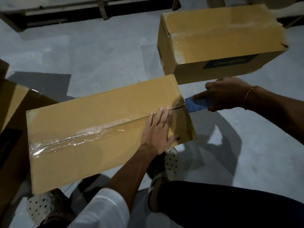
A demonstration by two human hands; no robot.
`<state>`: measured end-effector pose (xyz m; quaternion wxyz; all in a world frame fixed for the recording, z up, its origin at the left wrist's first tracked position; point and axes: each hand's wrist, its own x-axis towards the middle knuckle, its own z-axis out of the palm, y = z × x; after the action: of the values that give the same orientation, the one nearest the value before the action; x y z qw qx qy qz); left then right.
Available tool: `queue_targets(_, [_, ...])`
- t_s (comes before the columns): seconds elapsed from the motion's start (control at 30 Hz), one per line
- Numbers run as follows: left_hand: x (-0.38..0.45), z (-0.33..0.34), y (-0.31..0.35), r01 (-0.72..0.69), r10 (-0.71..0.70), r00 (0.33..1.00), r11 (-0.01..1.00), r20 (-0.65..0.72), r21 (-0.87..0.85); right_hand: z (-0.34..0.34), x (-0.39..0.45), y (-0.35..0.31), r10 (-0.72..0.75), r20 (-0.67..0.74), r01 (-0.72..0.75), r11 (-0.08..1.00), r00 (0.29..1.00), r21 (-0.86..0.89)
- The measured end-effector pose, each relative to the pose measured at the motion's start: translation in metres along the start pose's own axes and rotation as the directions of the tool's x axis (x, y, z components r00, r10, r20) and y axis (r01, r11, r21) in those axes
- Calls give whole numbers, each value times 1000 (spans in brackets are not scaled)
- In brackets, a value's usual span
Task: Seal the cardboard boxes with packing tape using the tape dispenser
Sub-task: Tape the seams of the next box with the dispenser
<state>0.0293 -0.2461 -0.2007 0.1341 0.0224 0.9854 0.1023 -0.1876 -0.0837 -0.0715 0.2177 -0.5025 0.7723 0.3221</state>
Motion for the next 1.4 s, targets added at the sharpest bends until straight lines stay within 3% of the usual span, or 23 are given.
queue_targets(0.2, [49, -16, 6, -139, 135, 989, 987, 58, 84, 5, -2, 5, -5, -5, 5, 1000, 1000, 12])
queue_targets(0.4, [67, -20, 12, -151, 140, 985, 981, 102, 118, -16, 13, 2, -75, 49, 74, 997, 996, 15])
queue_targets(0.57, [66, -24, 17, -131, 124, 987, 989, 104, 63, -10, 24, -34, 27, -7, -28, 980, 1000, -199])
queue_targets(0.7, [68, -29, 19, -101, 95, 990, 993, 108, 54, 16, 33, -56, 217, -6, -212, 959, 976, 187])
queue_targets(0.8, [78, -42, 17, -132, 124, 986, 989, 111, 65, 34, 25, -44, 342, 31, -323, 849, 939, 417])
queue_targets(0.87, [89, -54, 20, -148, 132, 982, 982, 135, 114, 41, 13, -31, 397, 124, -387, 698, 909, 602])
queue_targets(1.0, [98, -59, 31, -255, 197, 956, 926, 219, 278, 49, -11, -11, 505, 225, -348, 163, 833, 923])
queue_targets(1.07, [86, -47, 35, -315, 244, 942, 880, 230, 356, 46, -19, -15, 551, 200, -233, -12, 810, 973])
queue_targets(1.13, [61, -31, 33, -326, 274, 941, 887, 198, 326, 36, -24, -20, 574, 155, -149, -58, 804, 987])
queue_targets(1.23, [8, -19, 14, -328, 300, 942, 920, 153, 214, 9, -29, -30, 542, 66, -70, -13, 838, 997])
queue_targets(1.3, [-35, -11, -20, -231, 214, 969, 960, 119, 155, -16, -33, -42, 497, -12, 10, 8, 868, 1000])
queue_targets(1.4, [-101, -6, -89, 26, -31, 998, 996, 56, 88, -58, -43, -69, 403, -119, 121, 21, 908, 992])
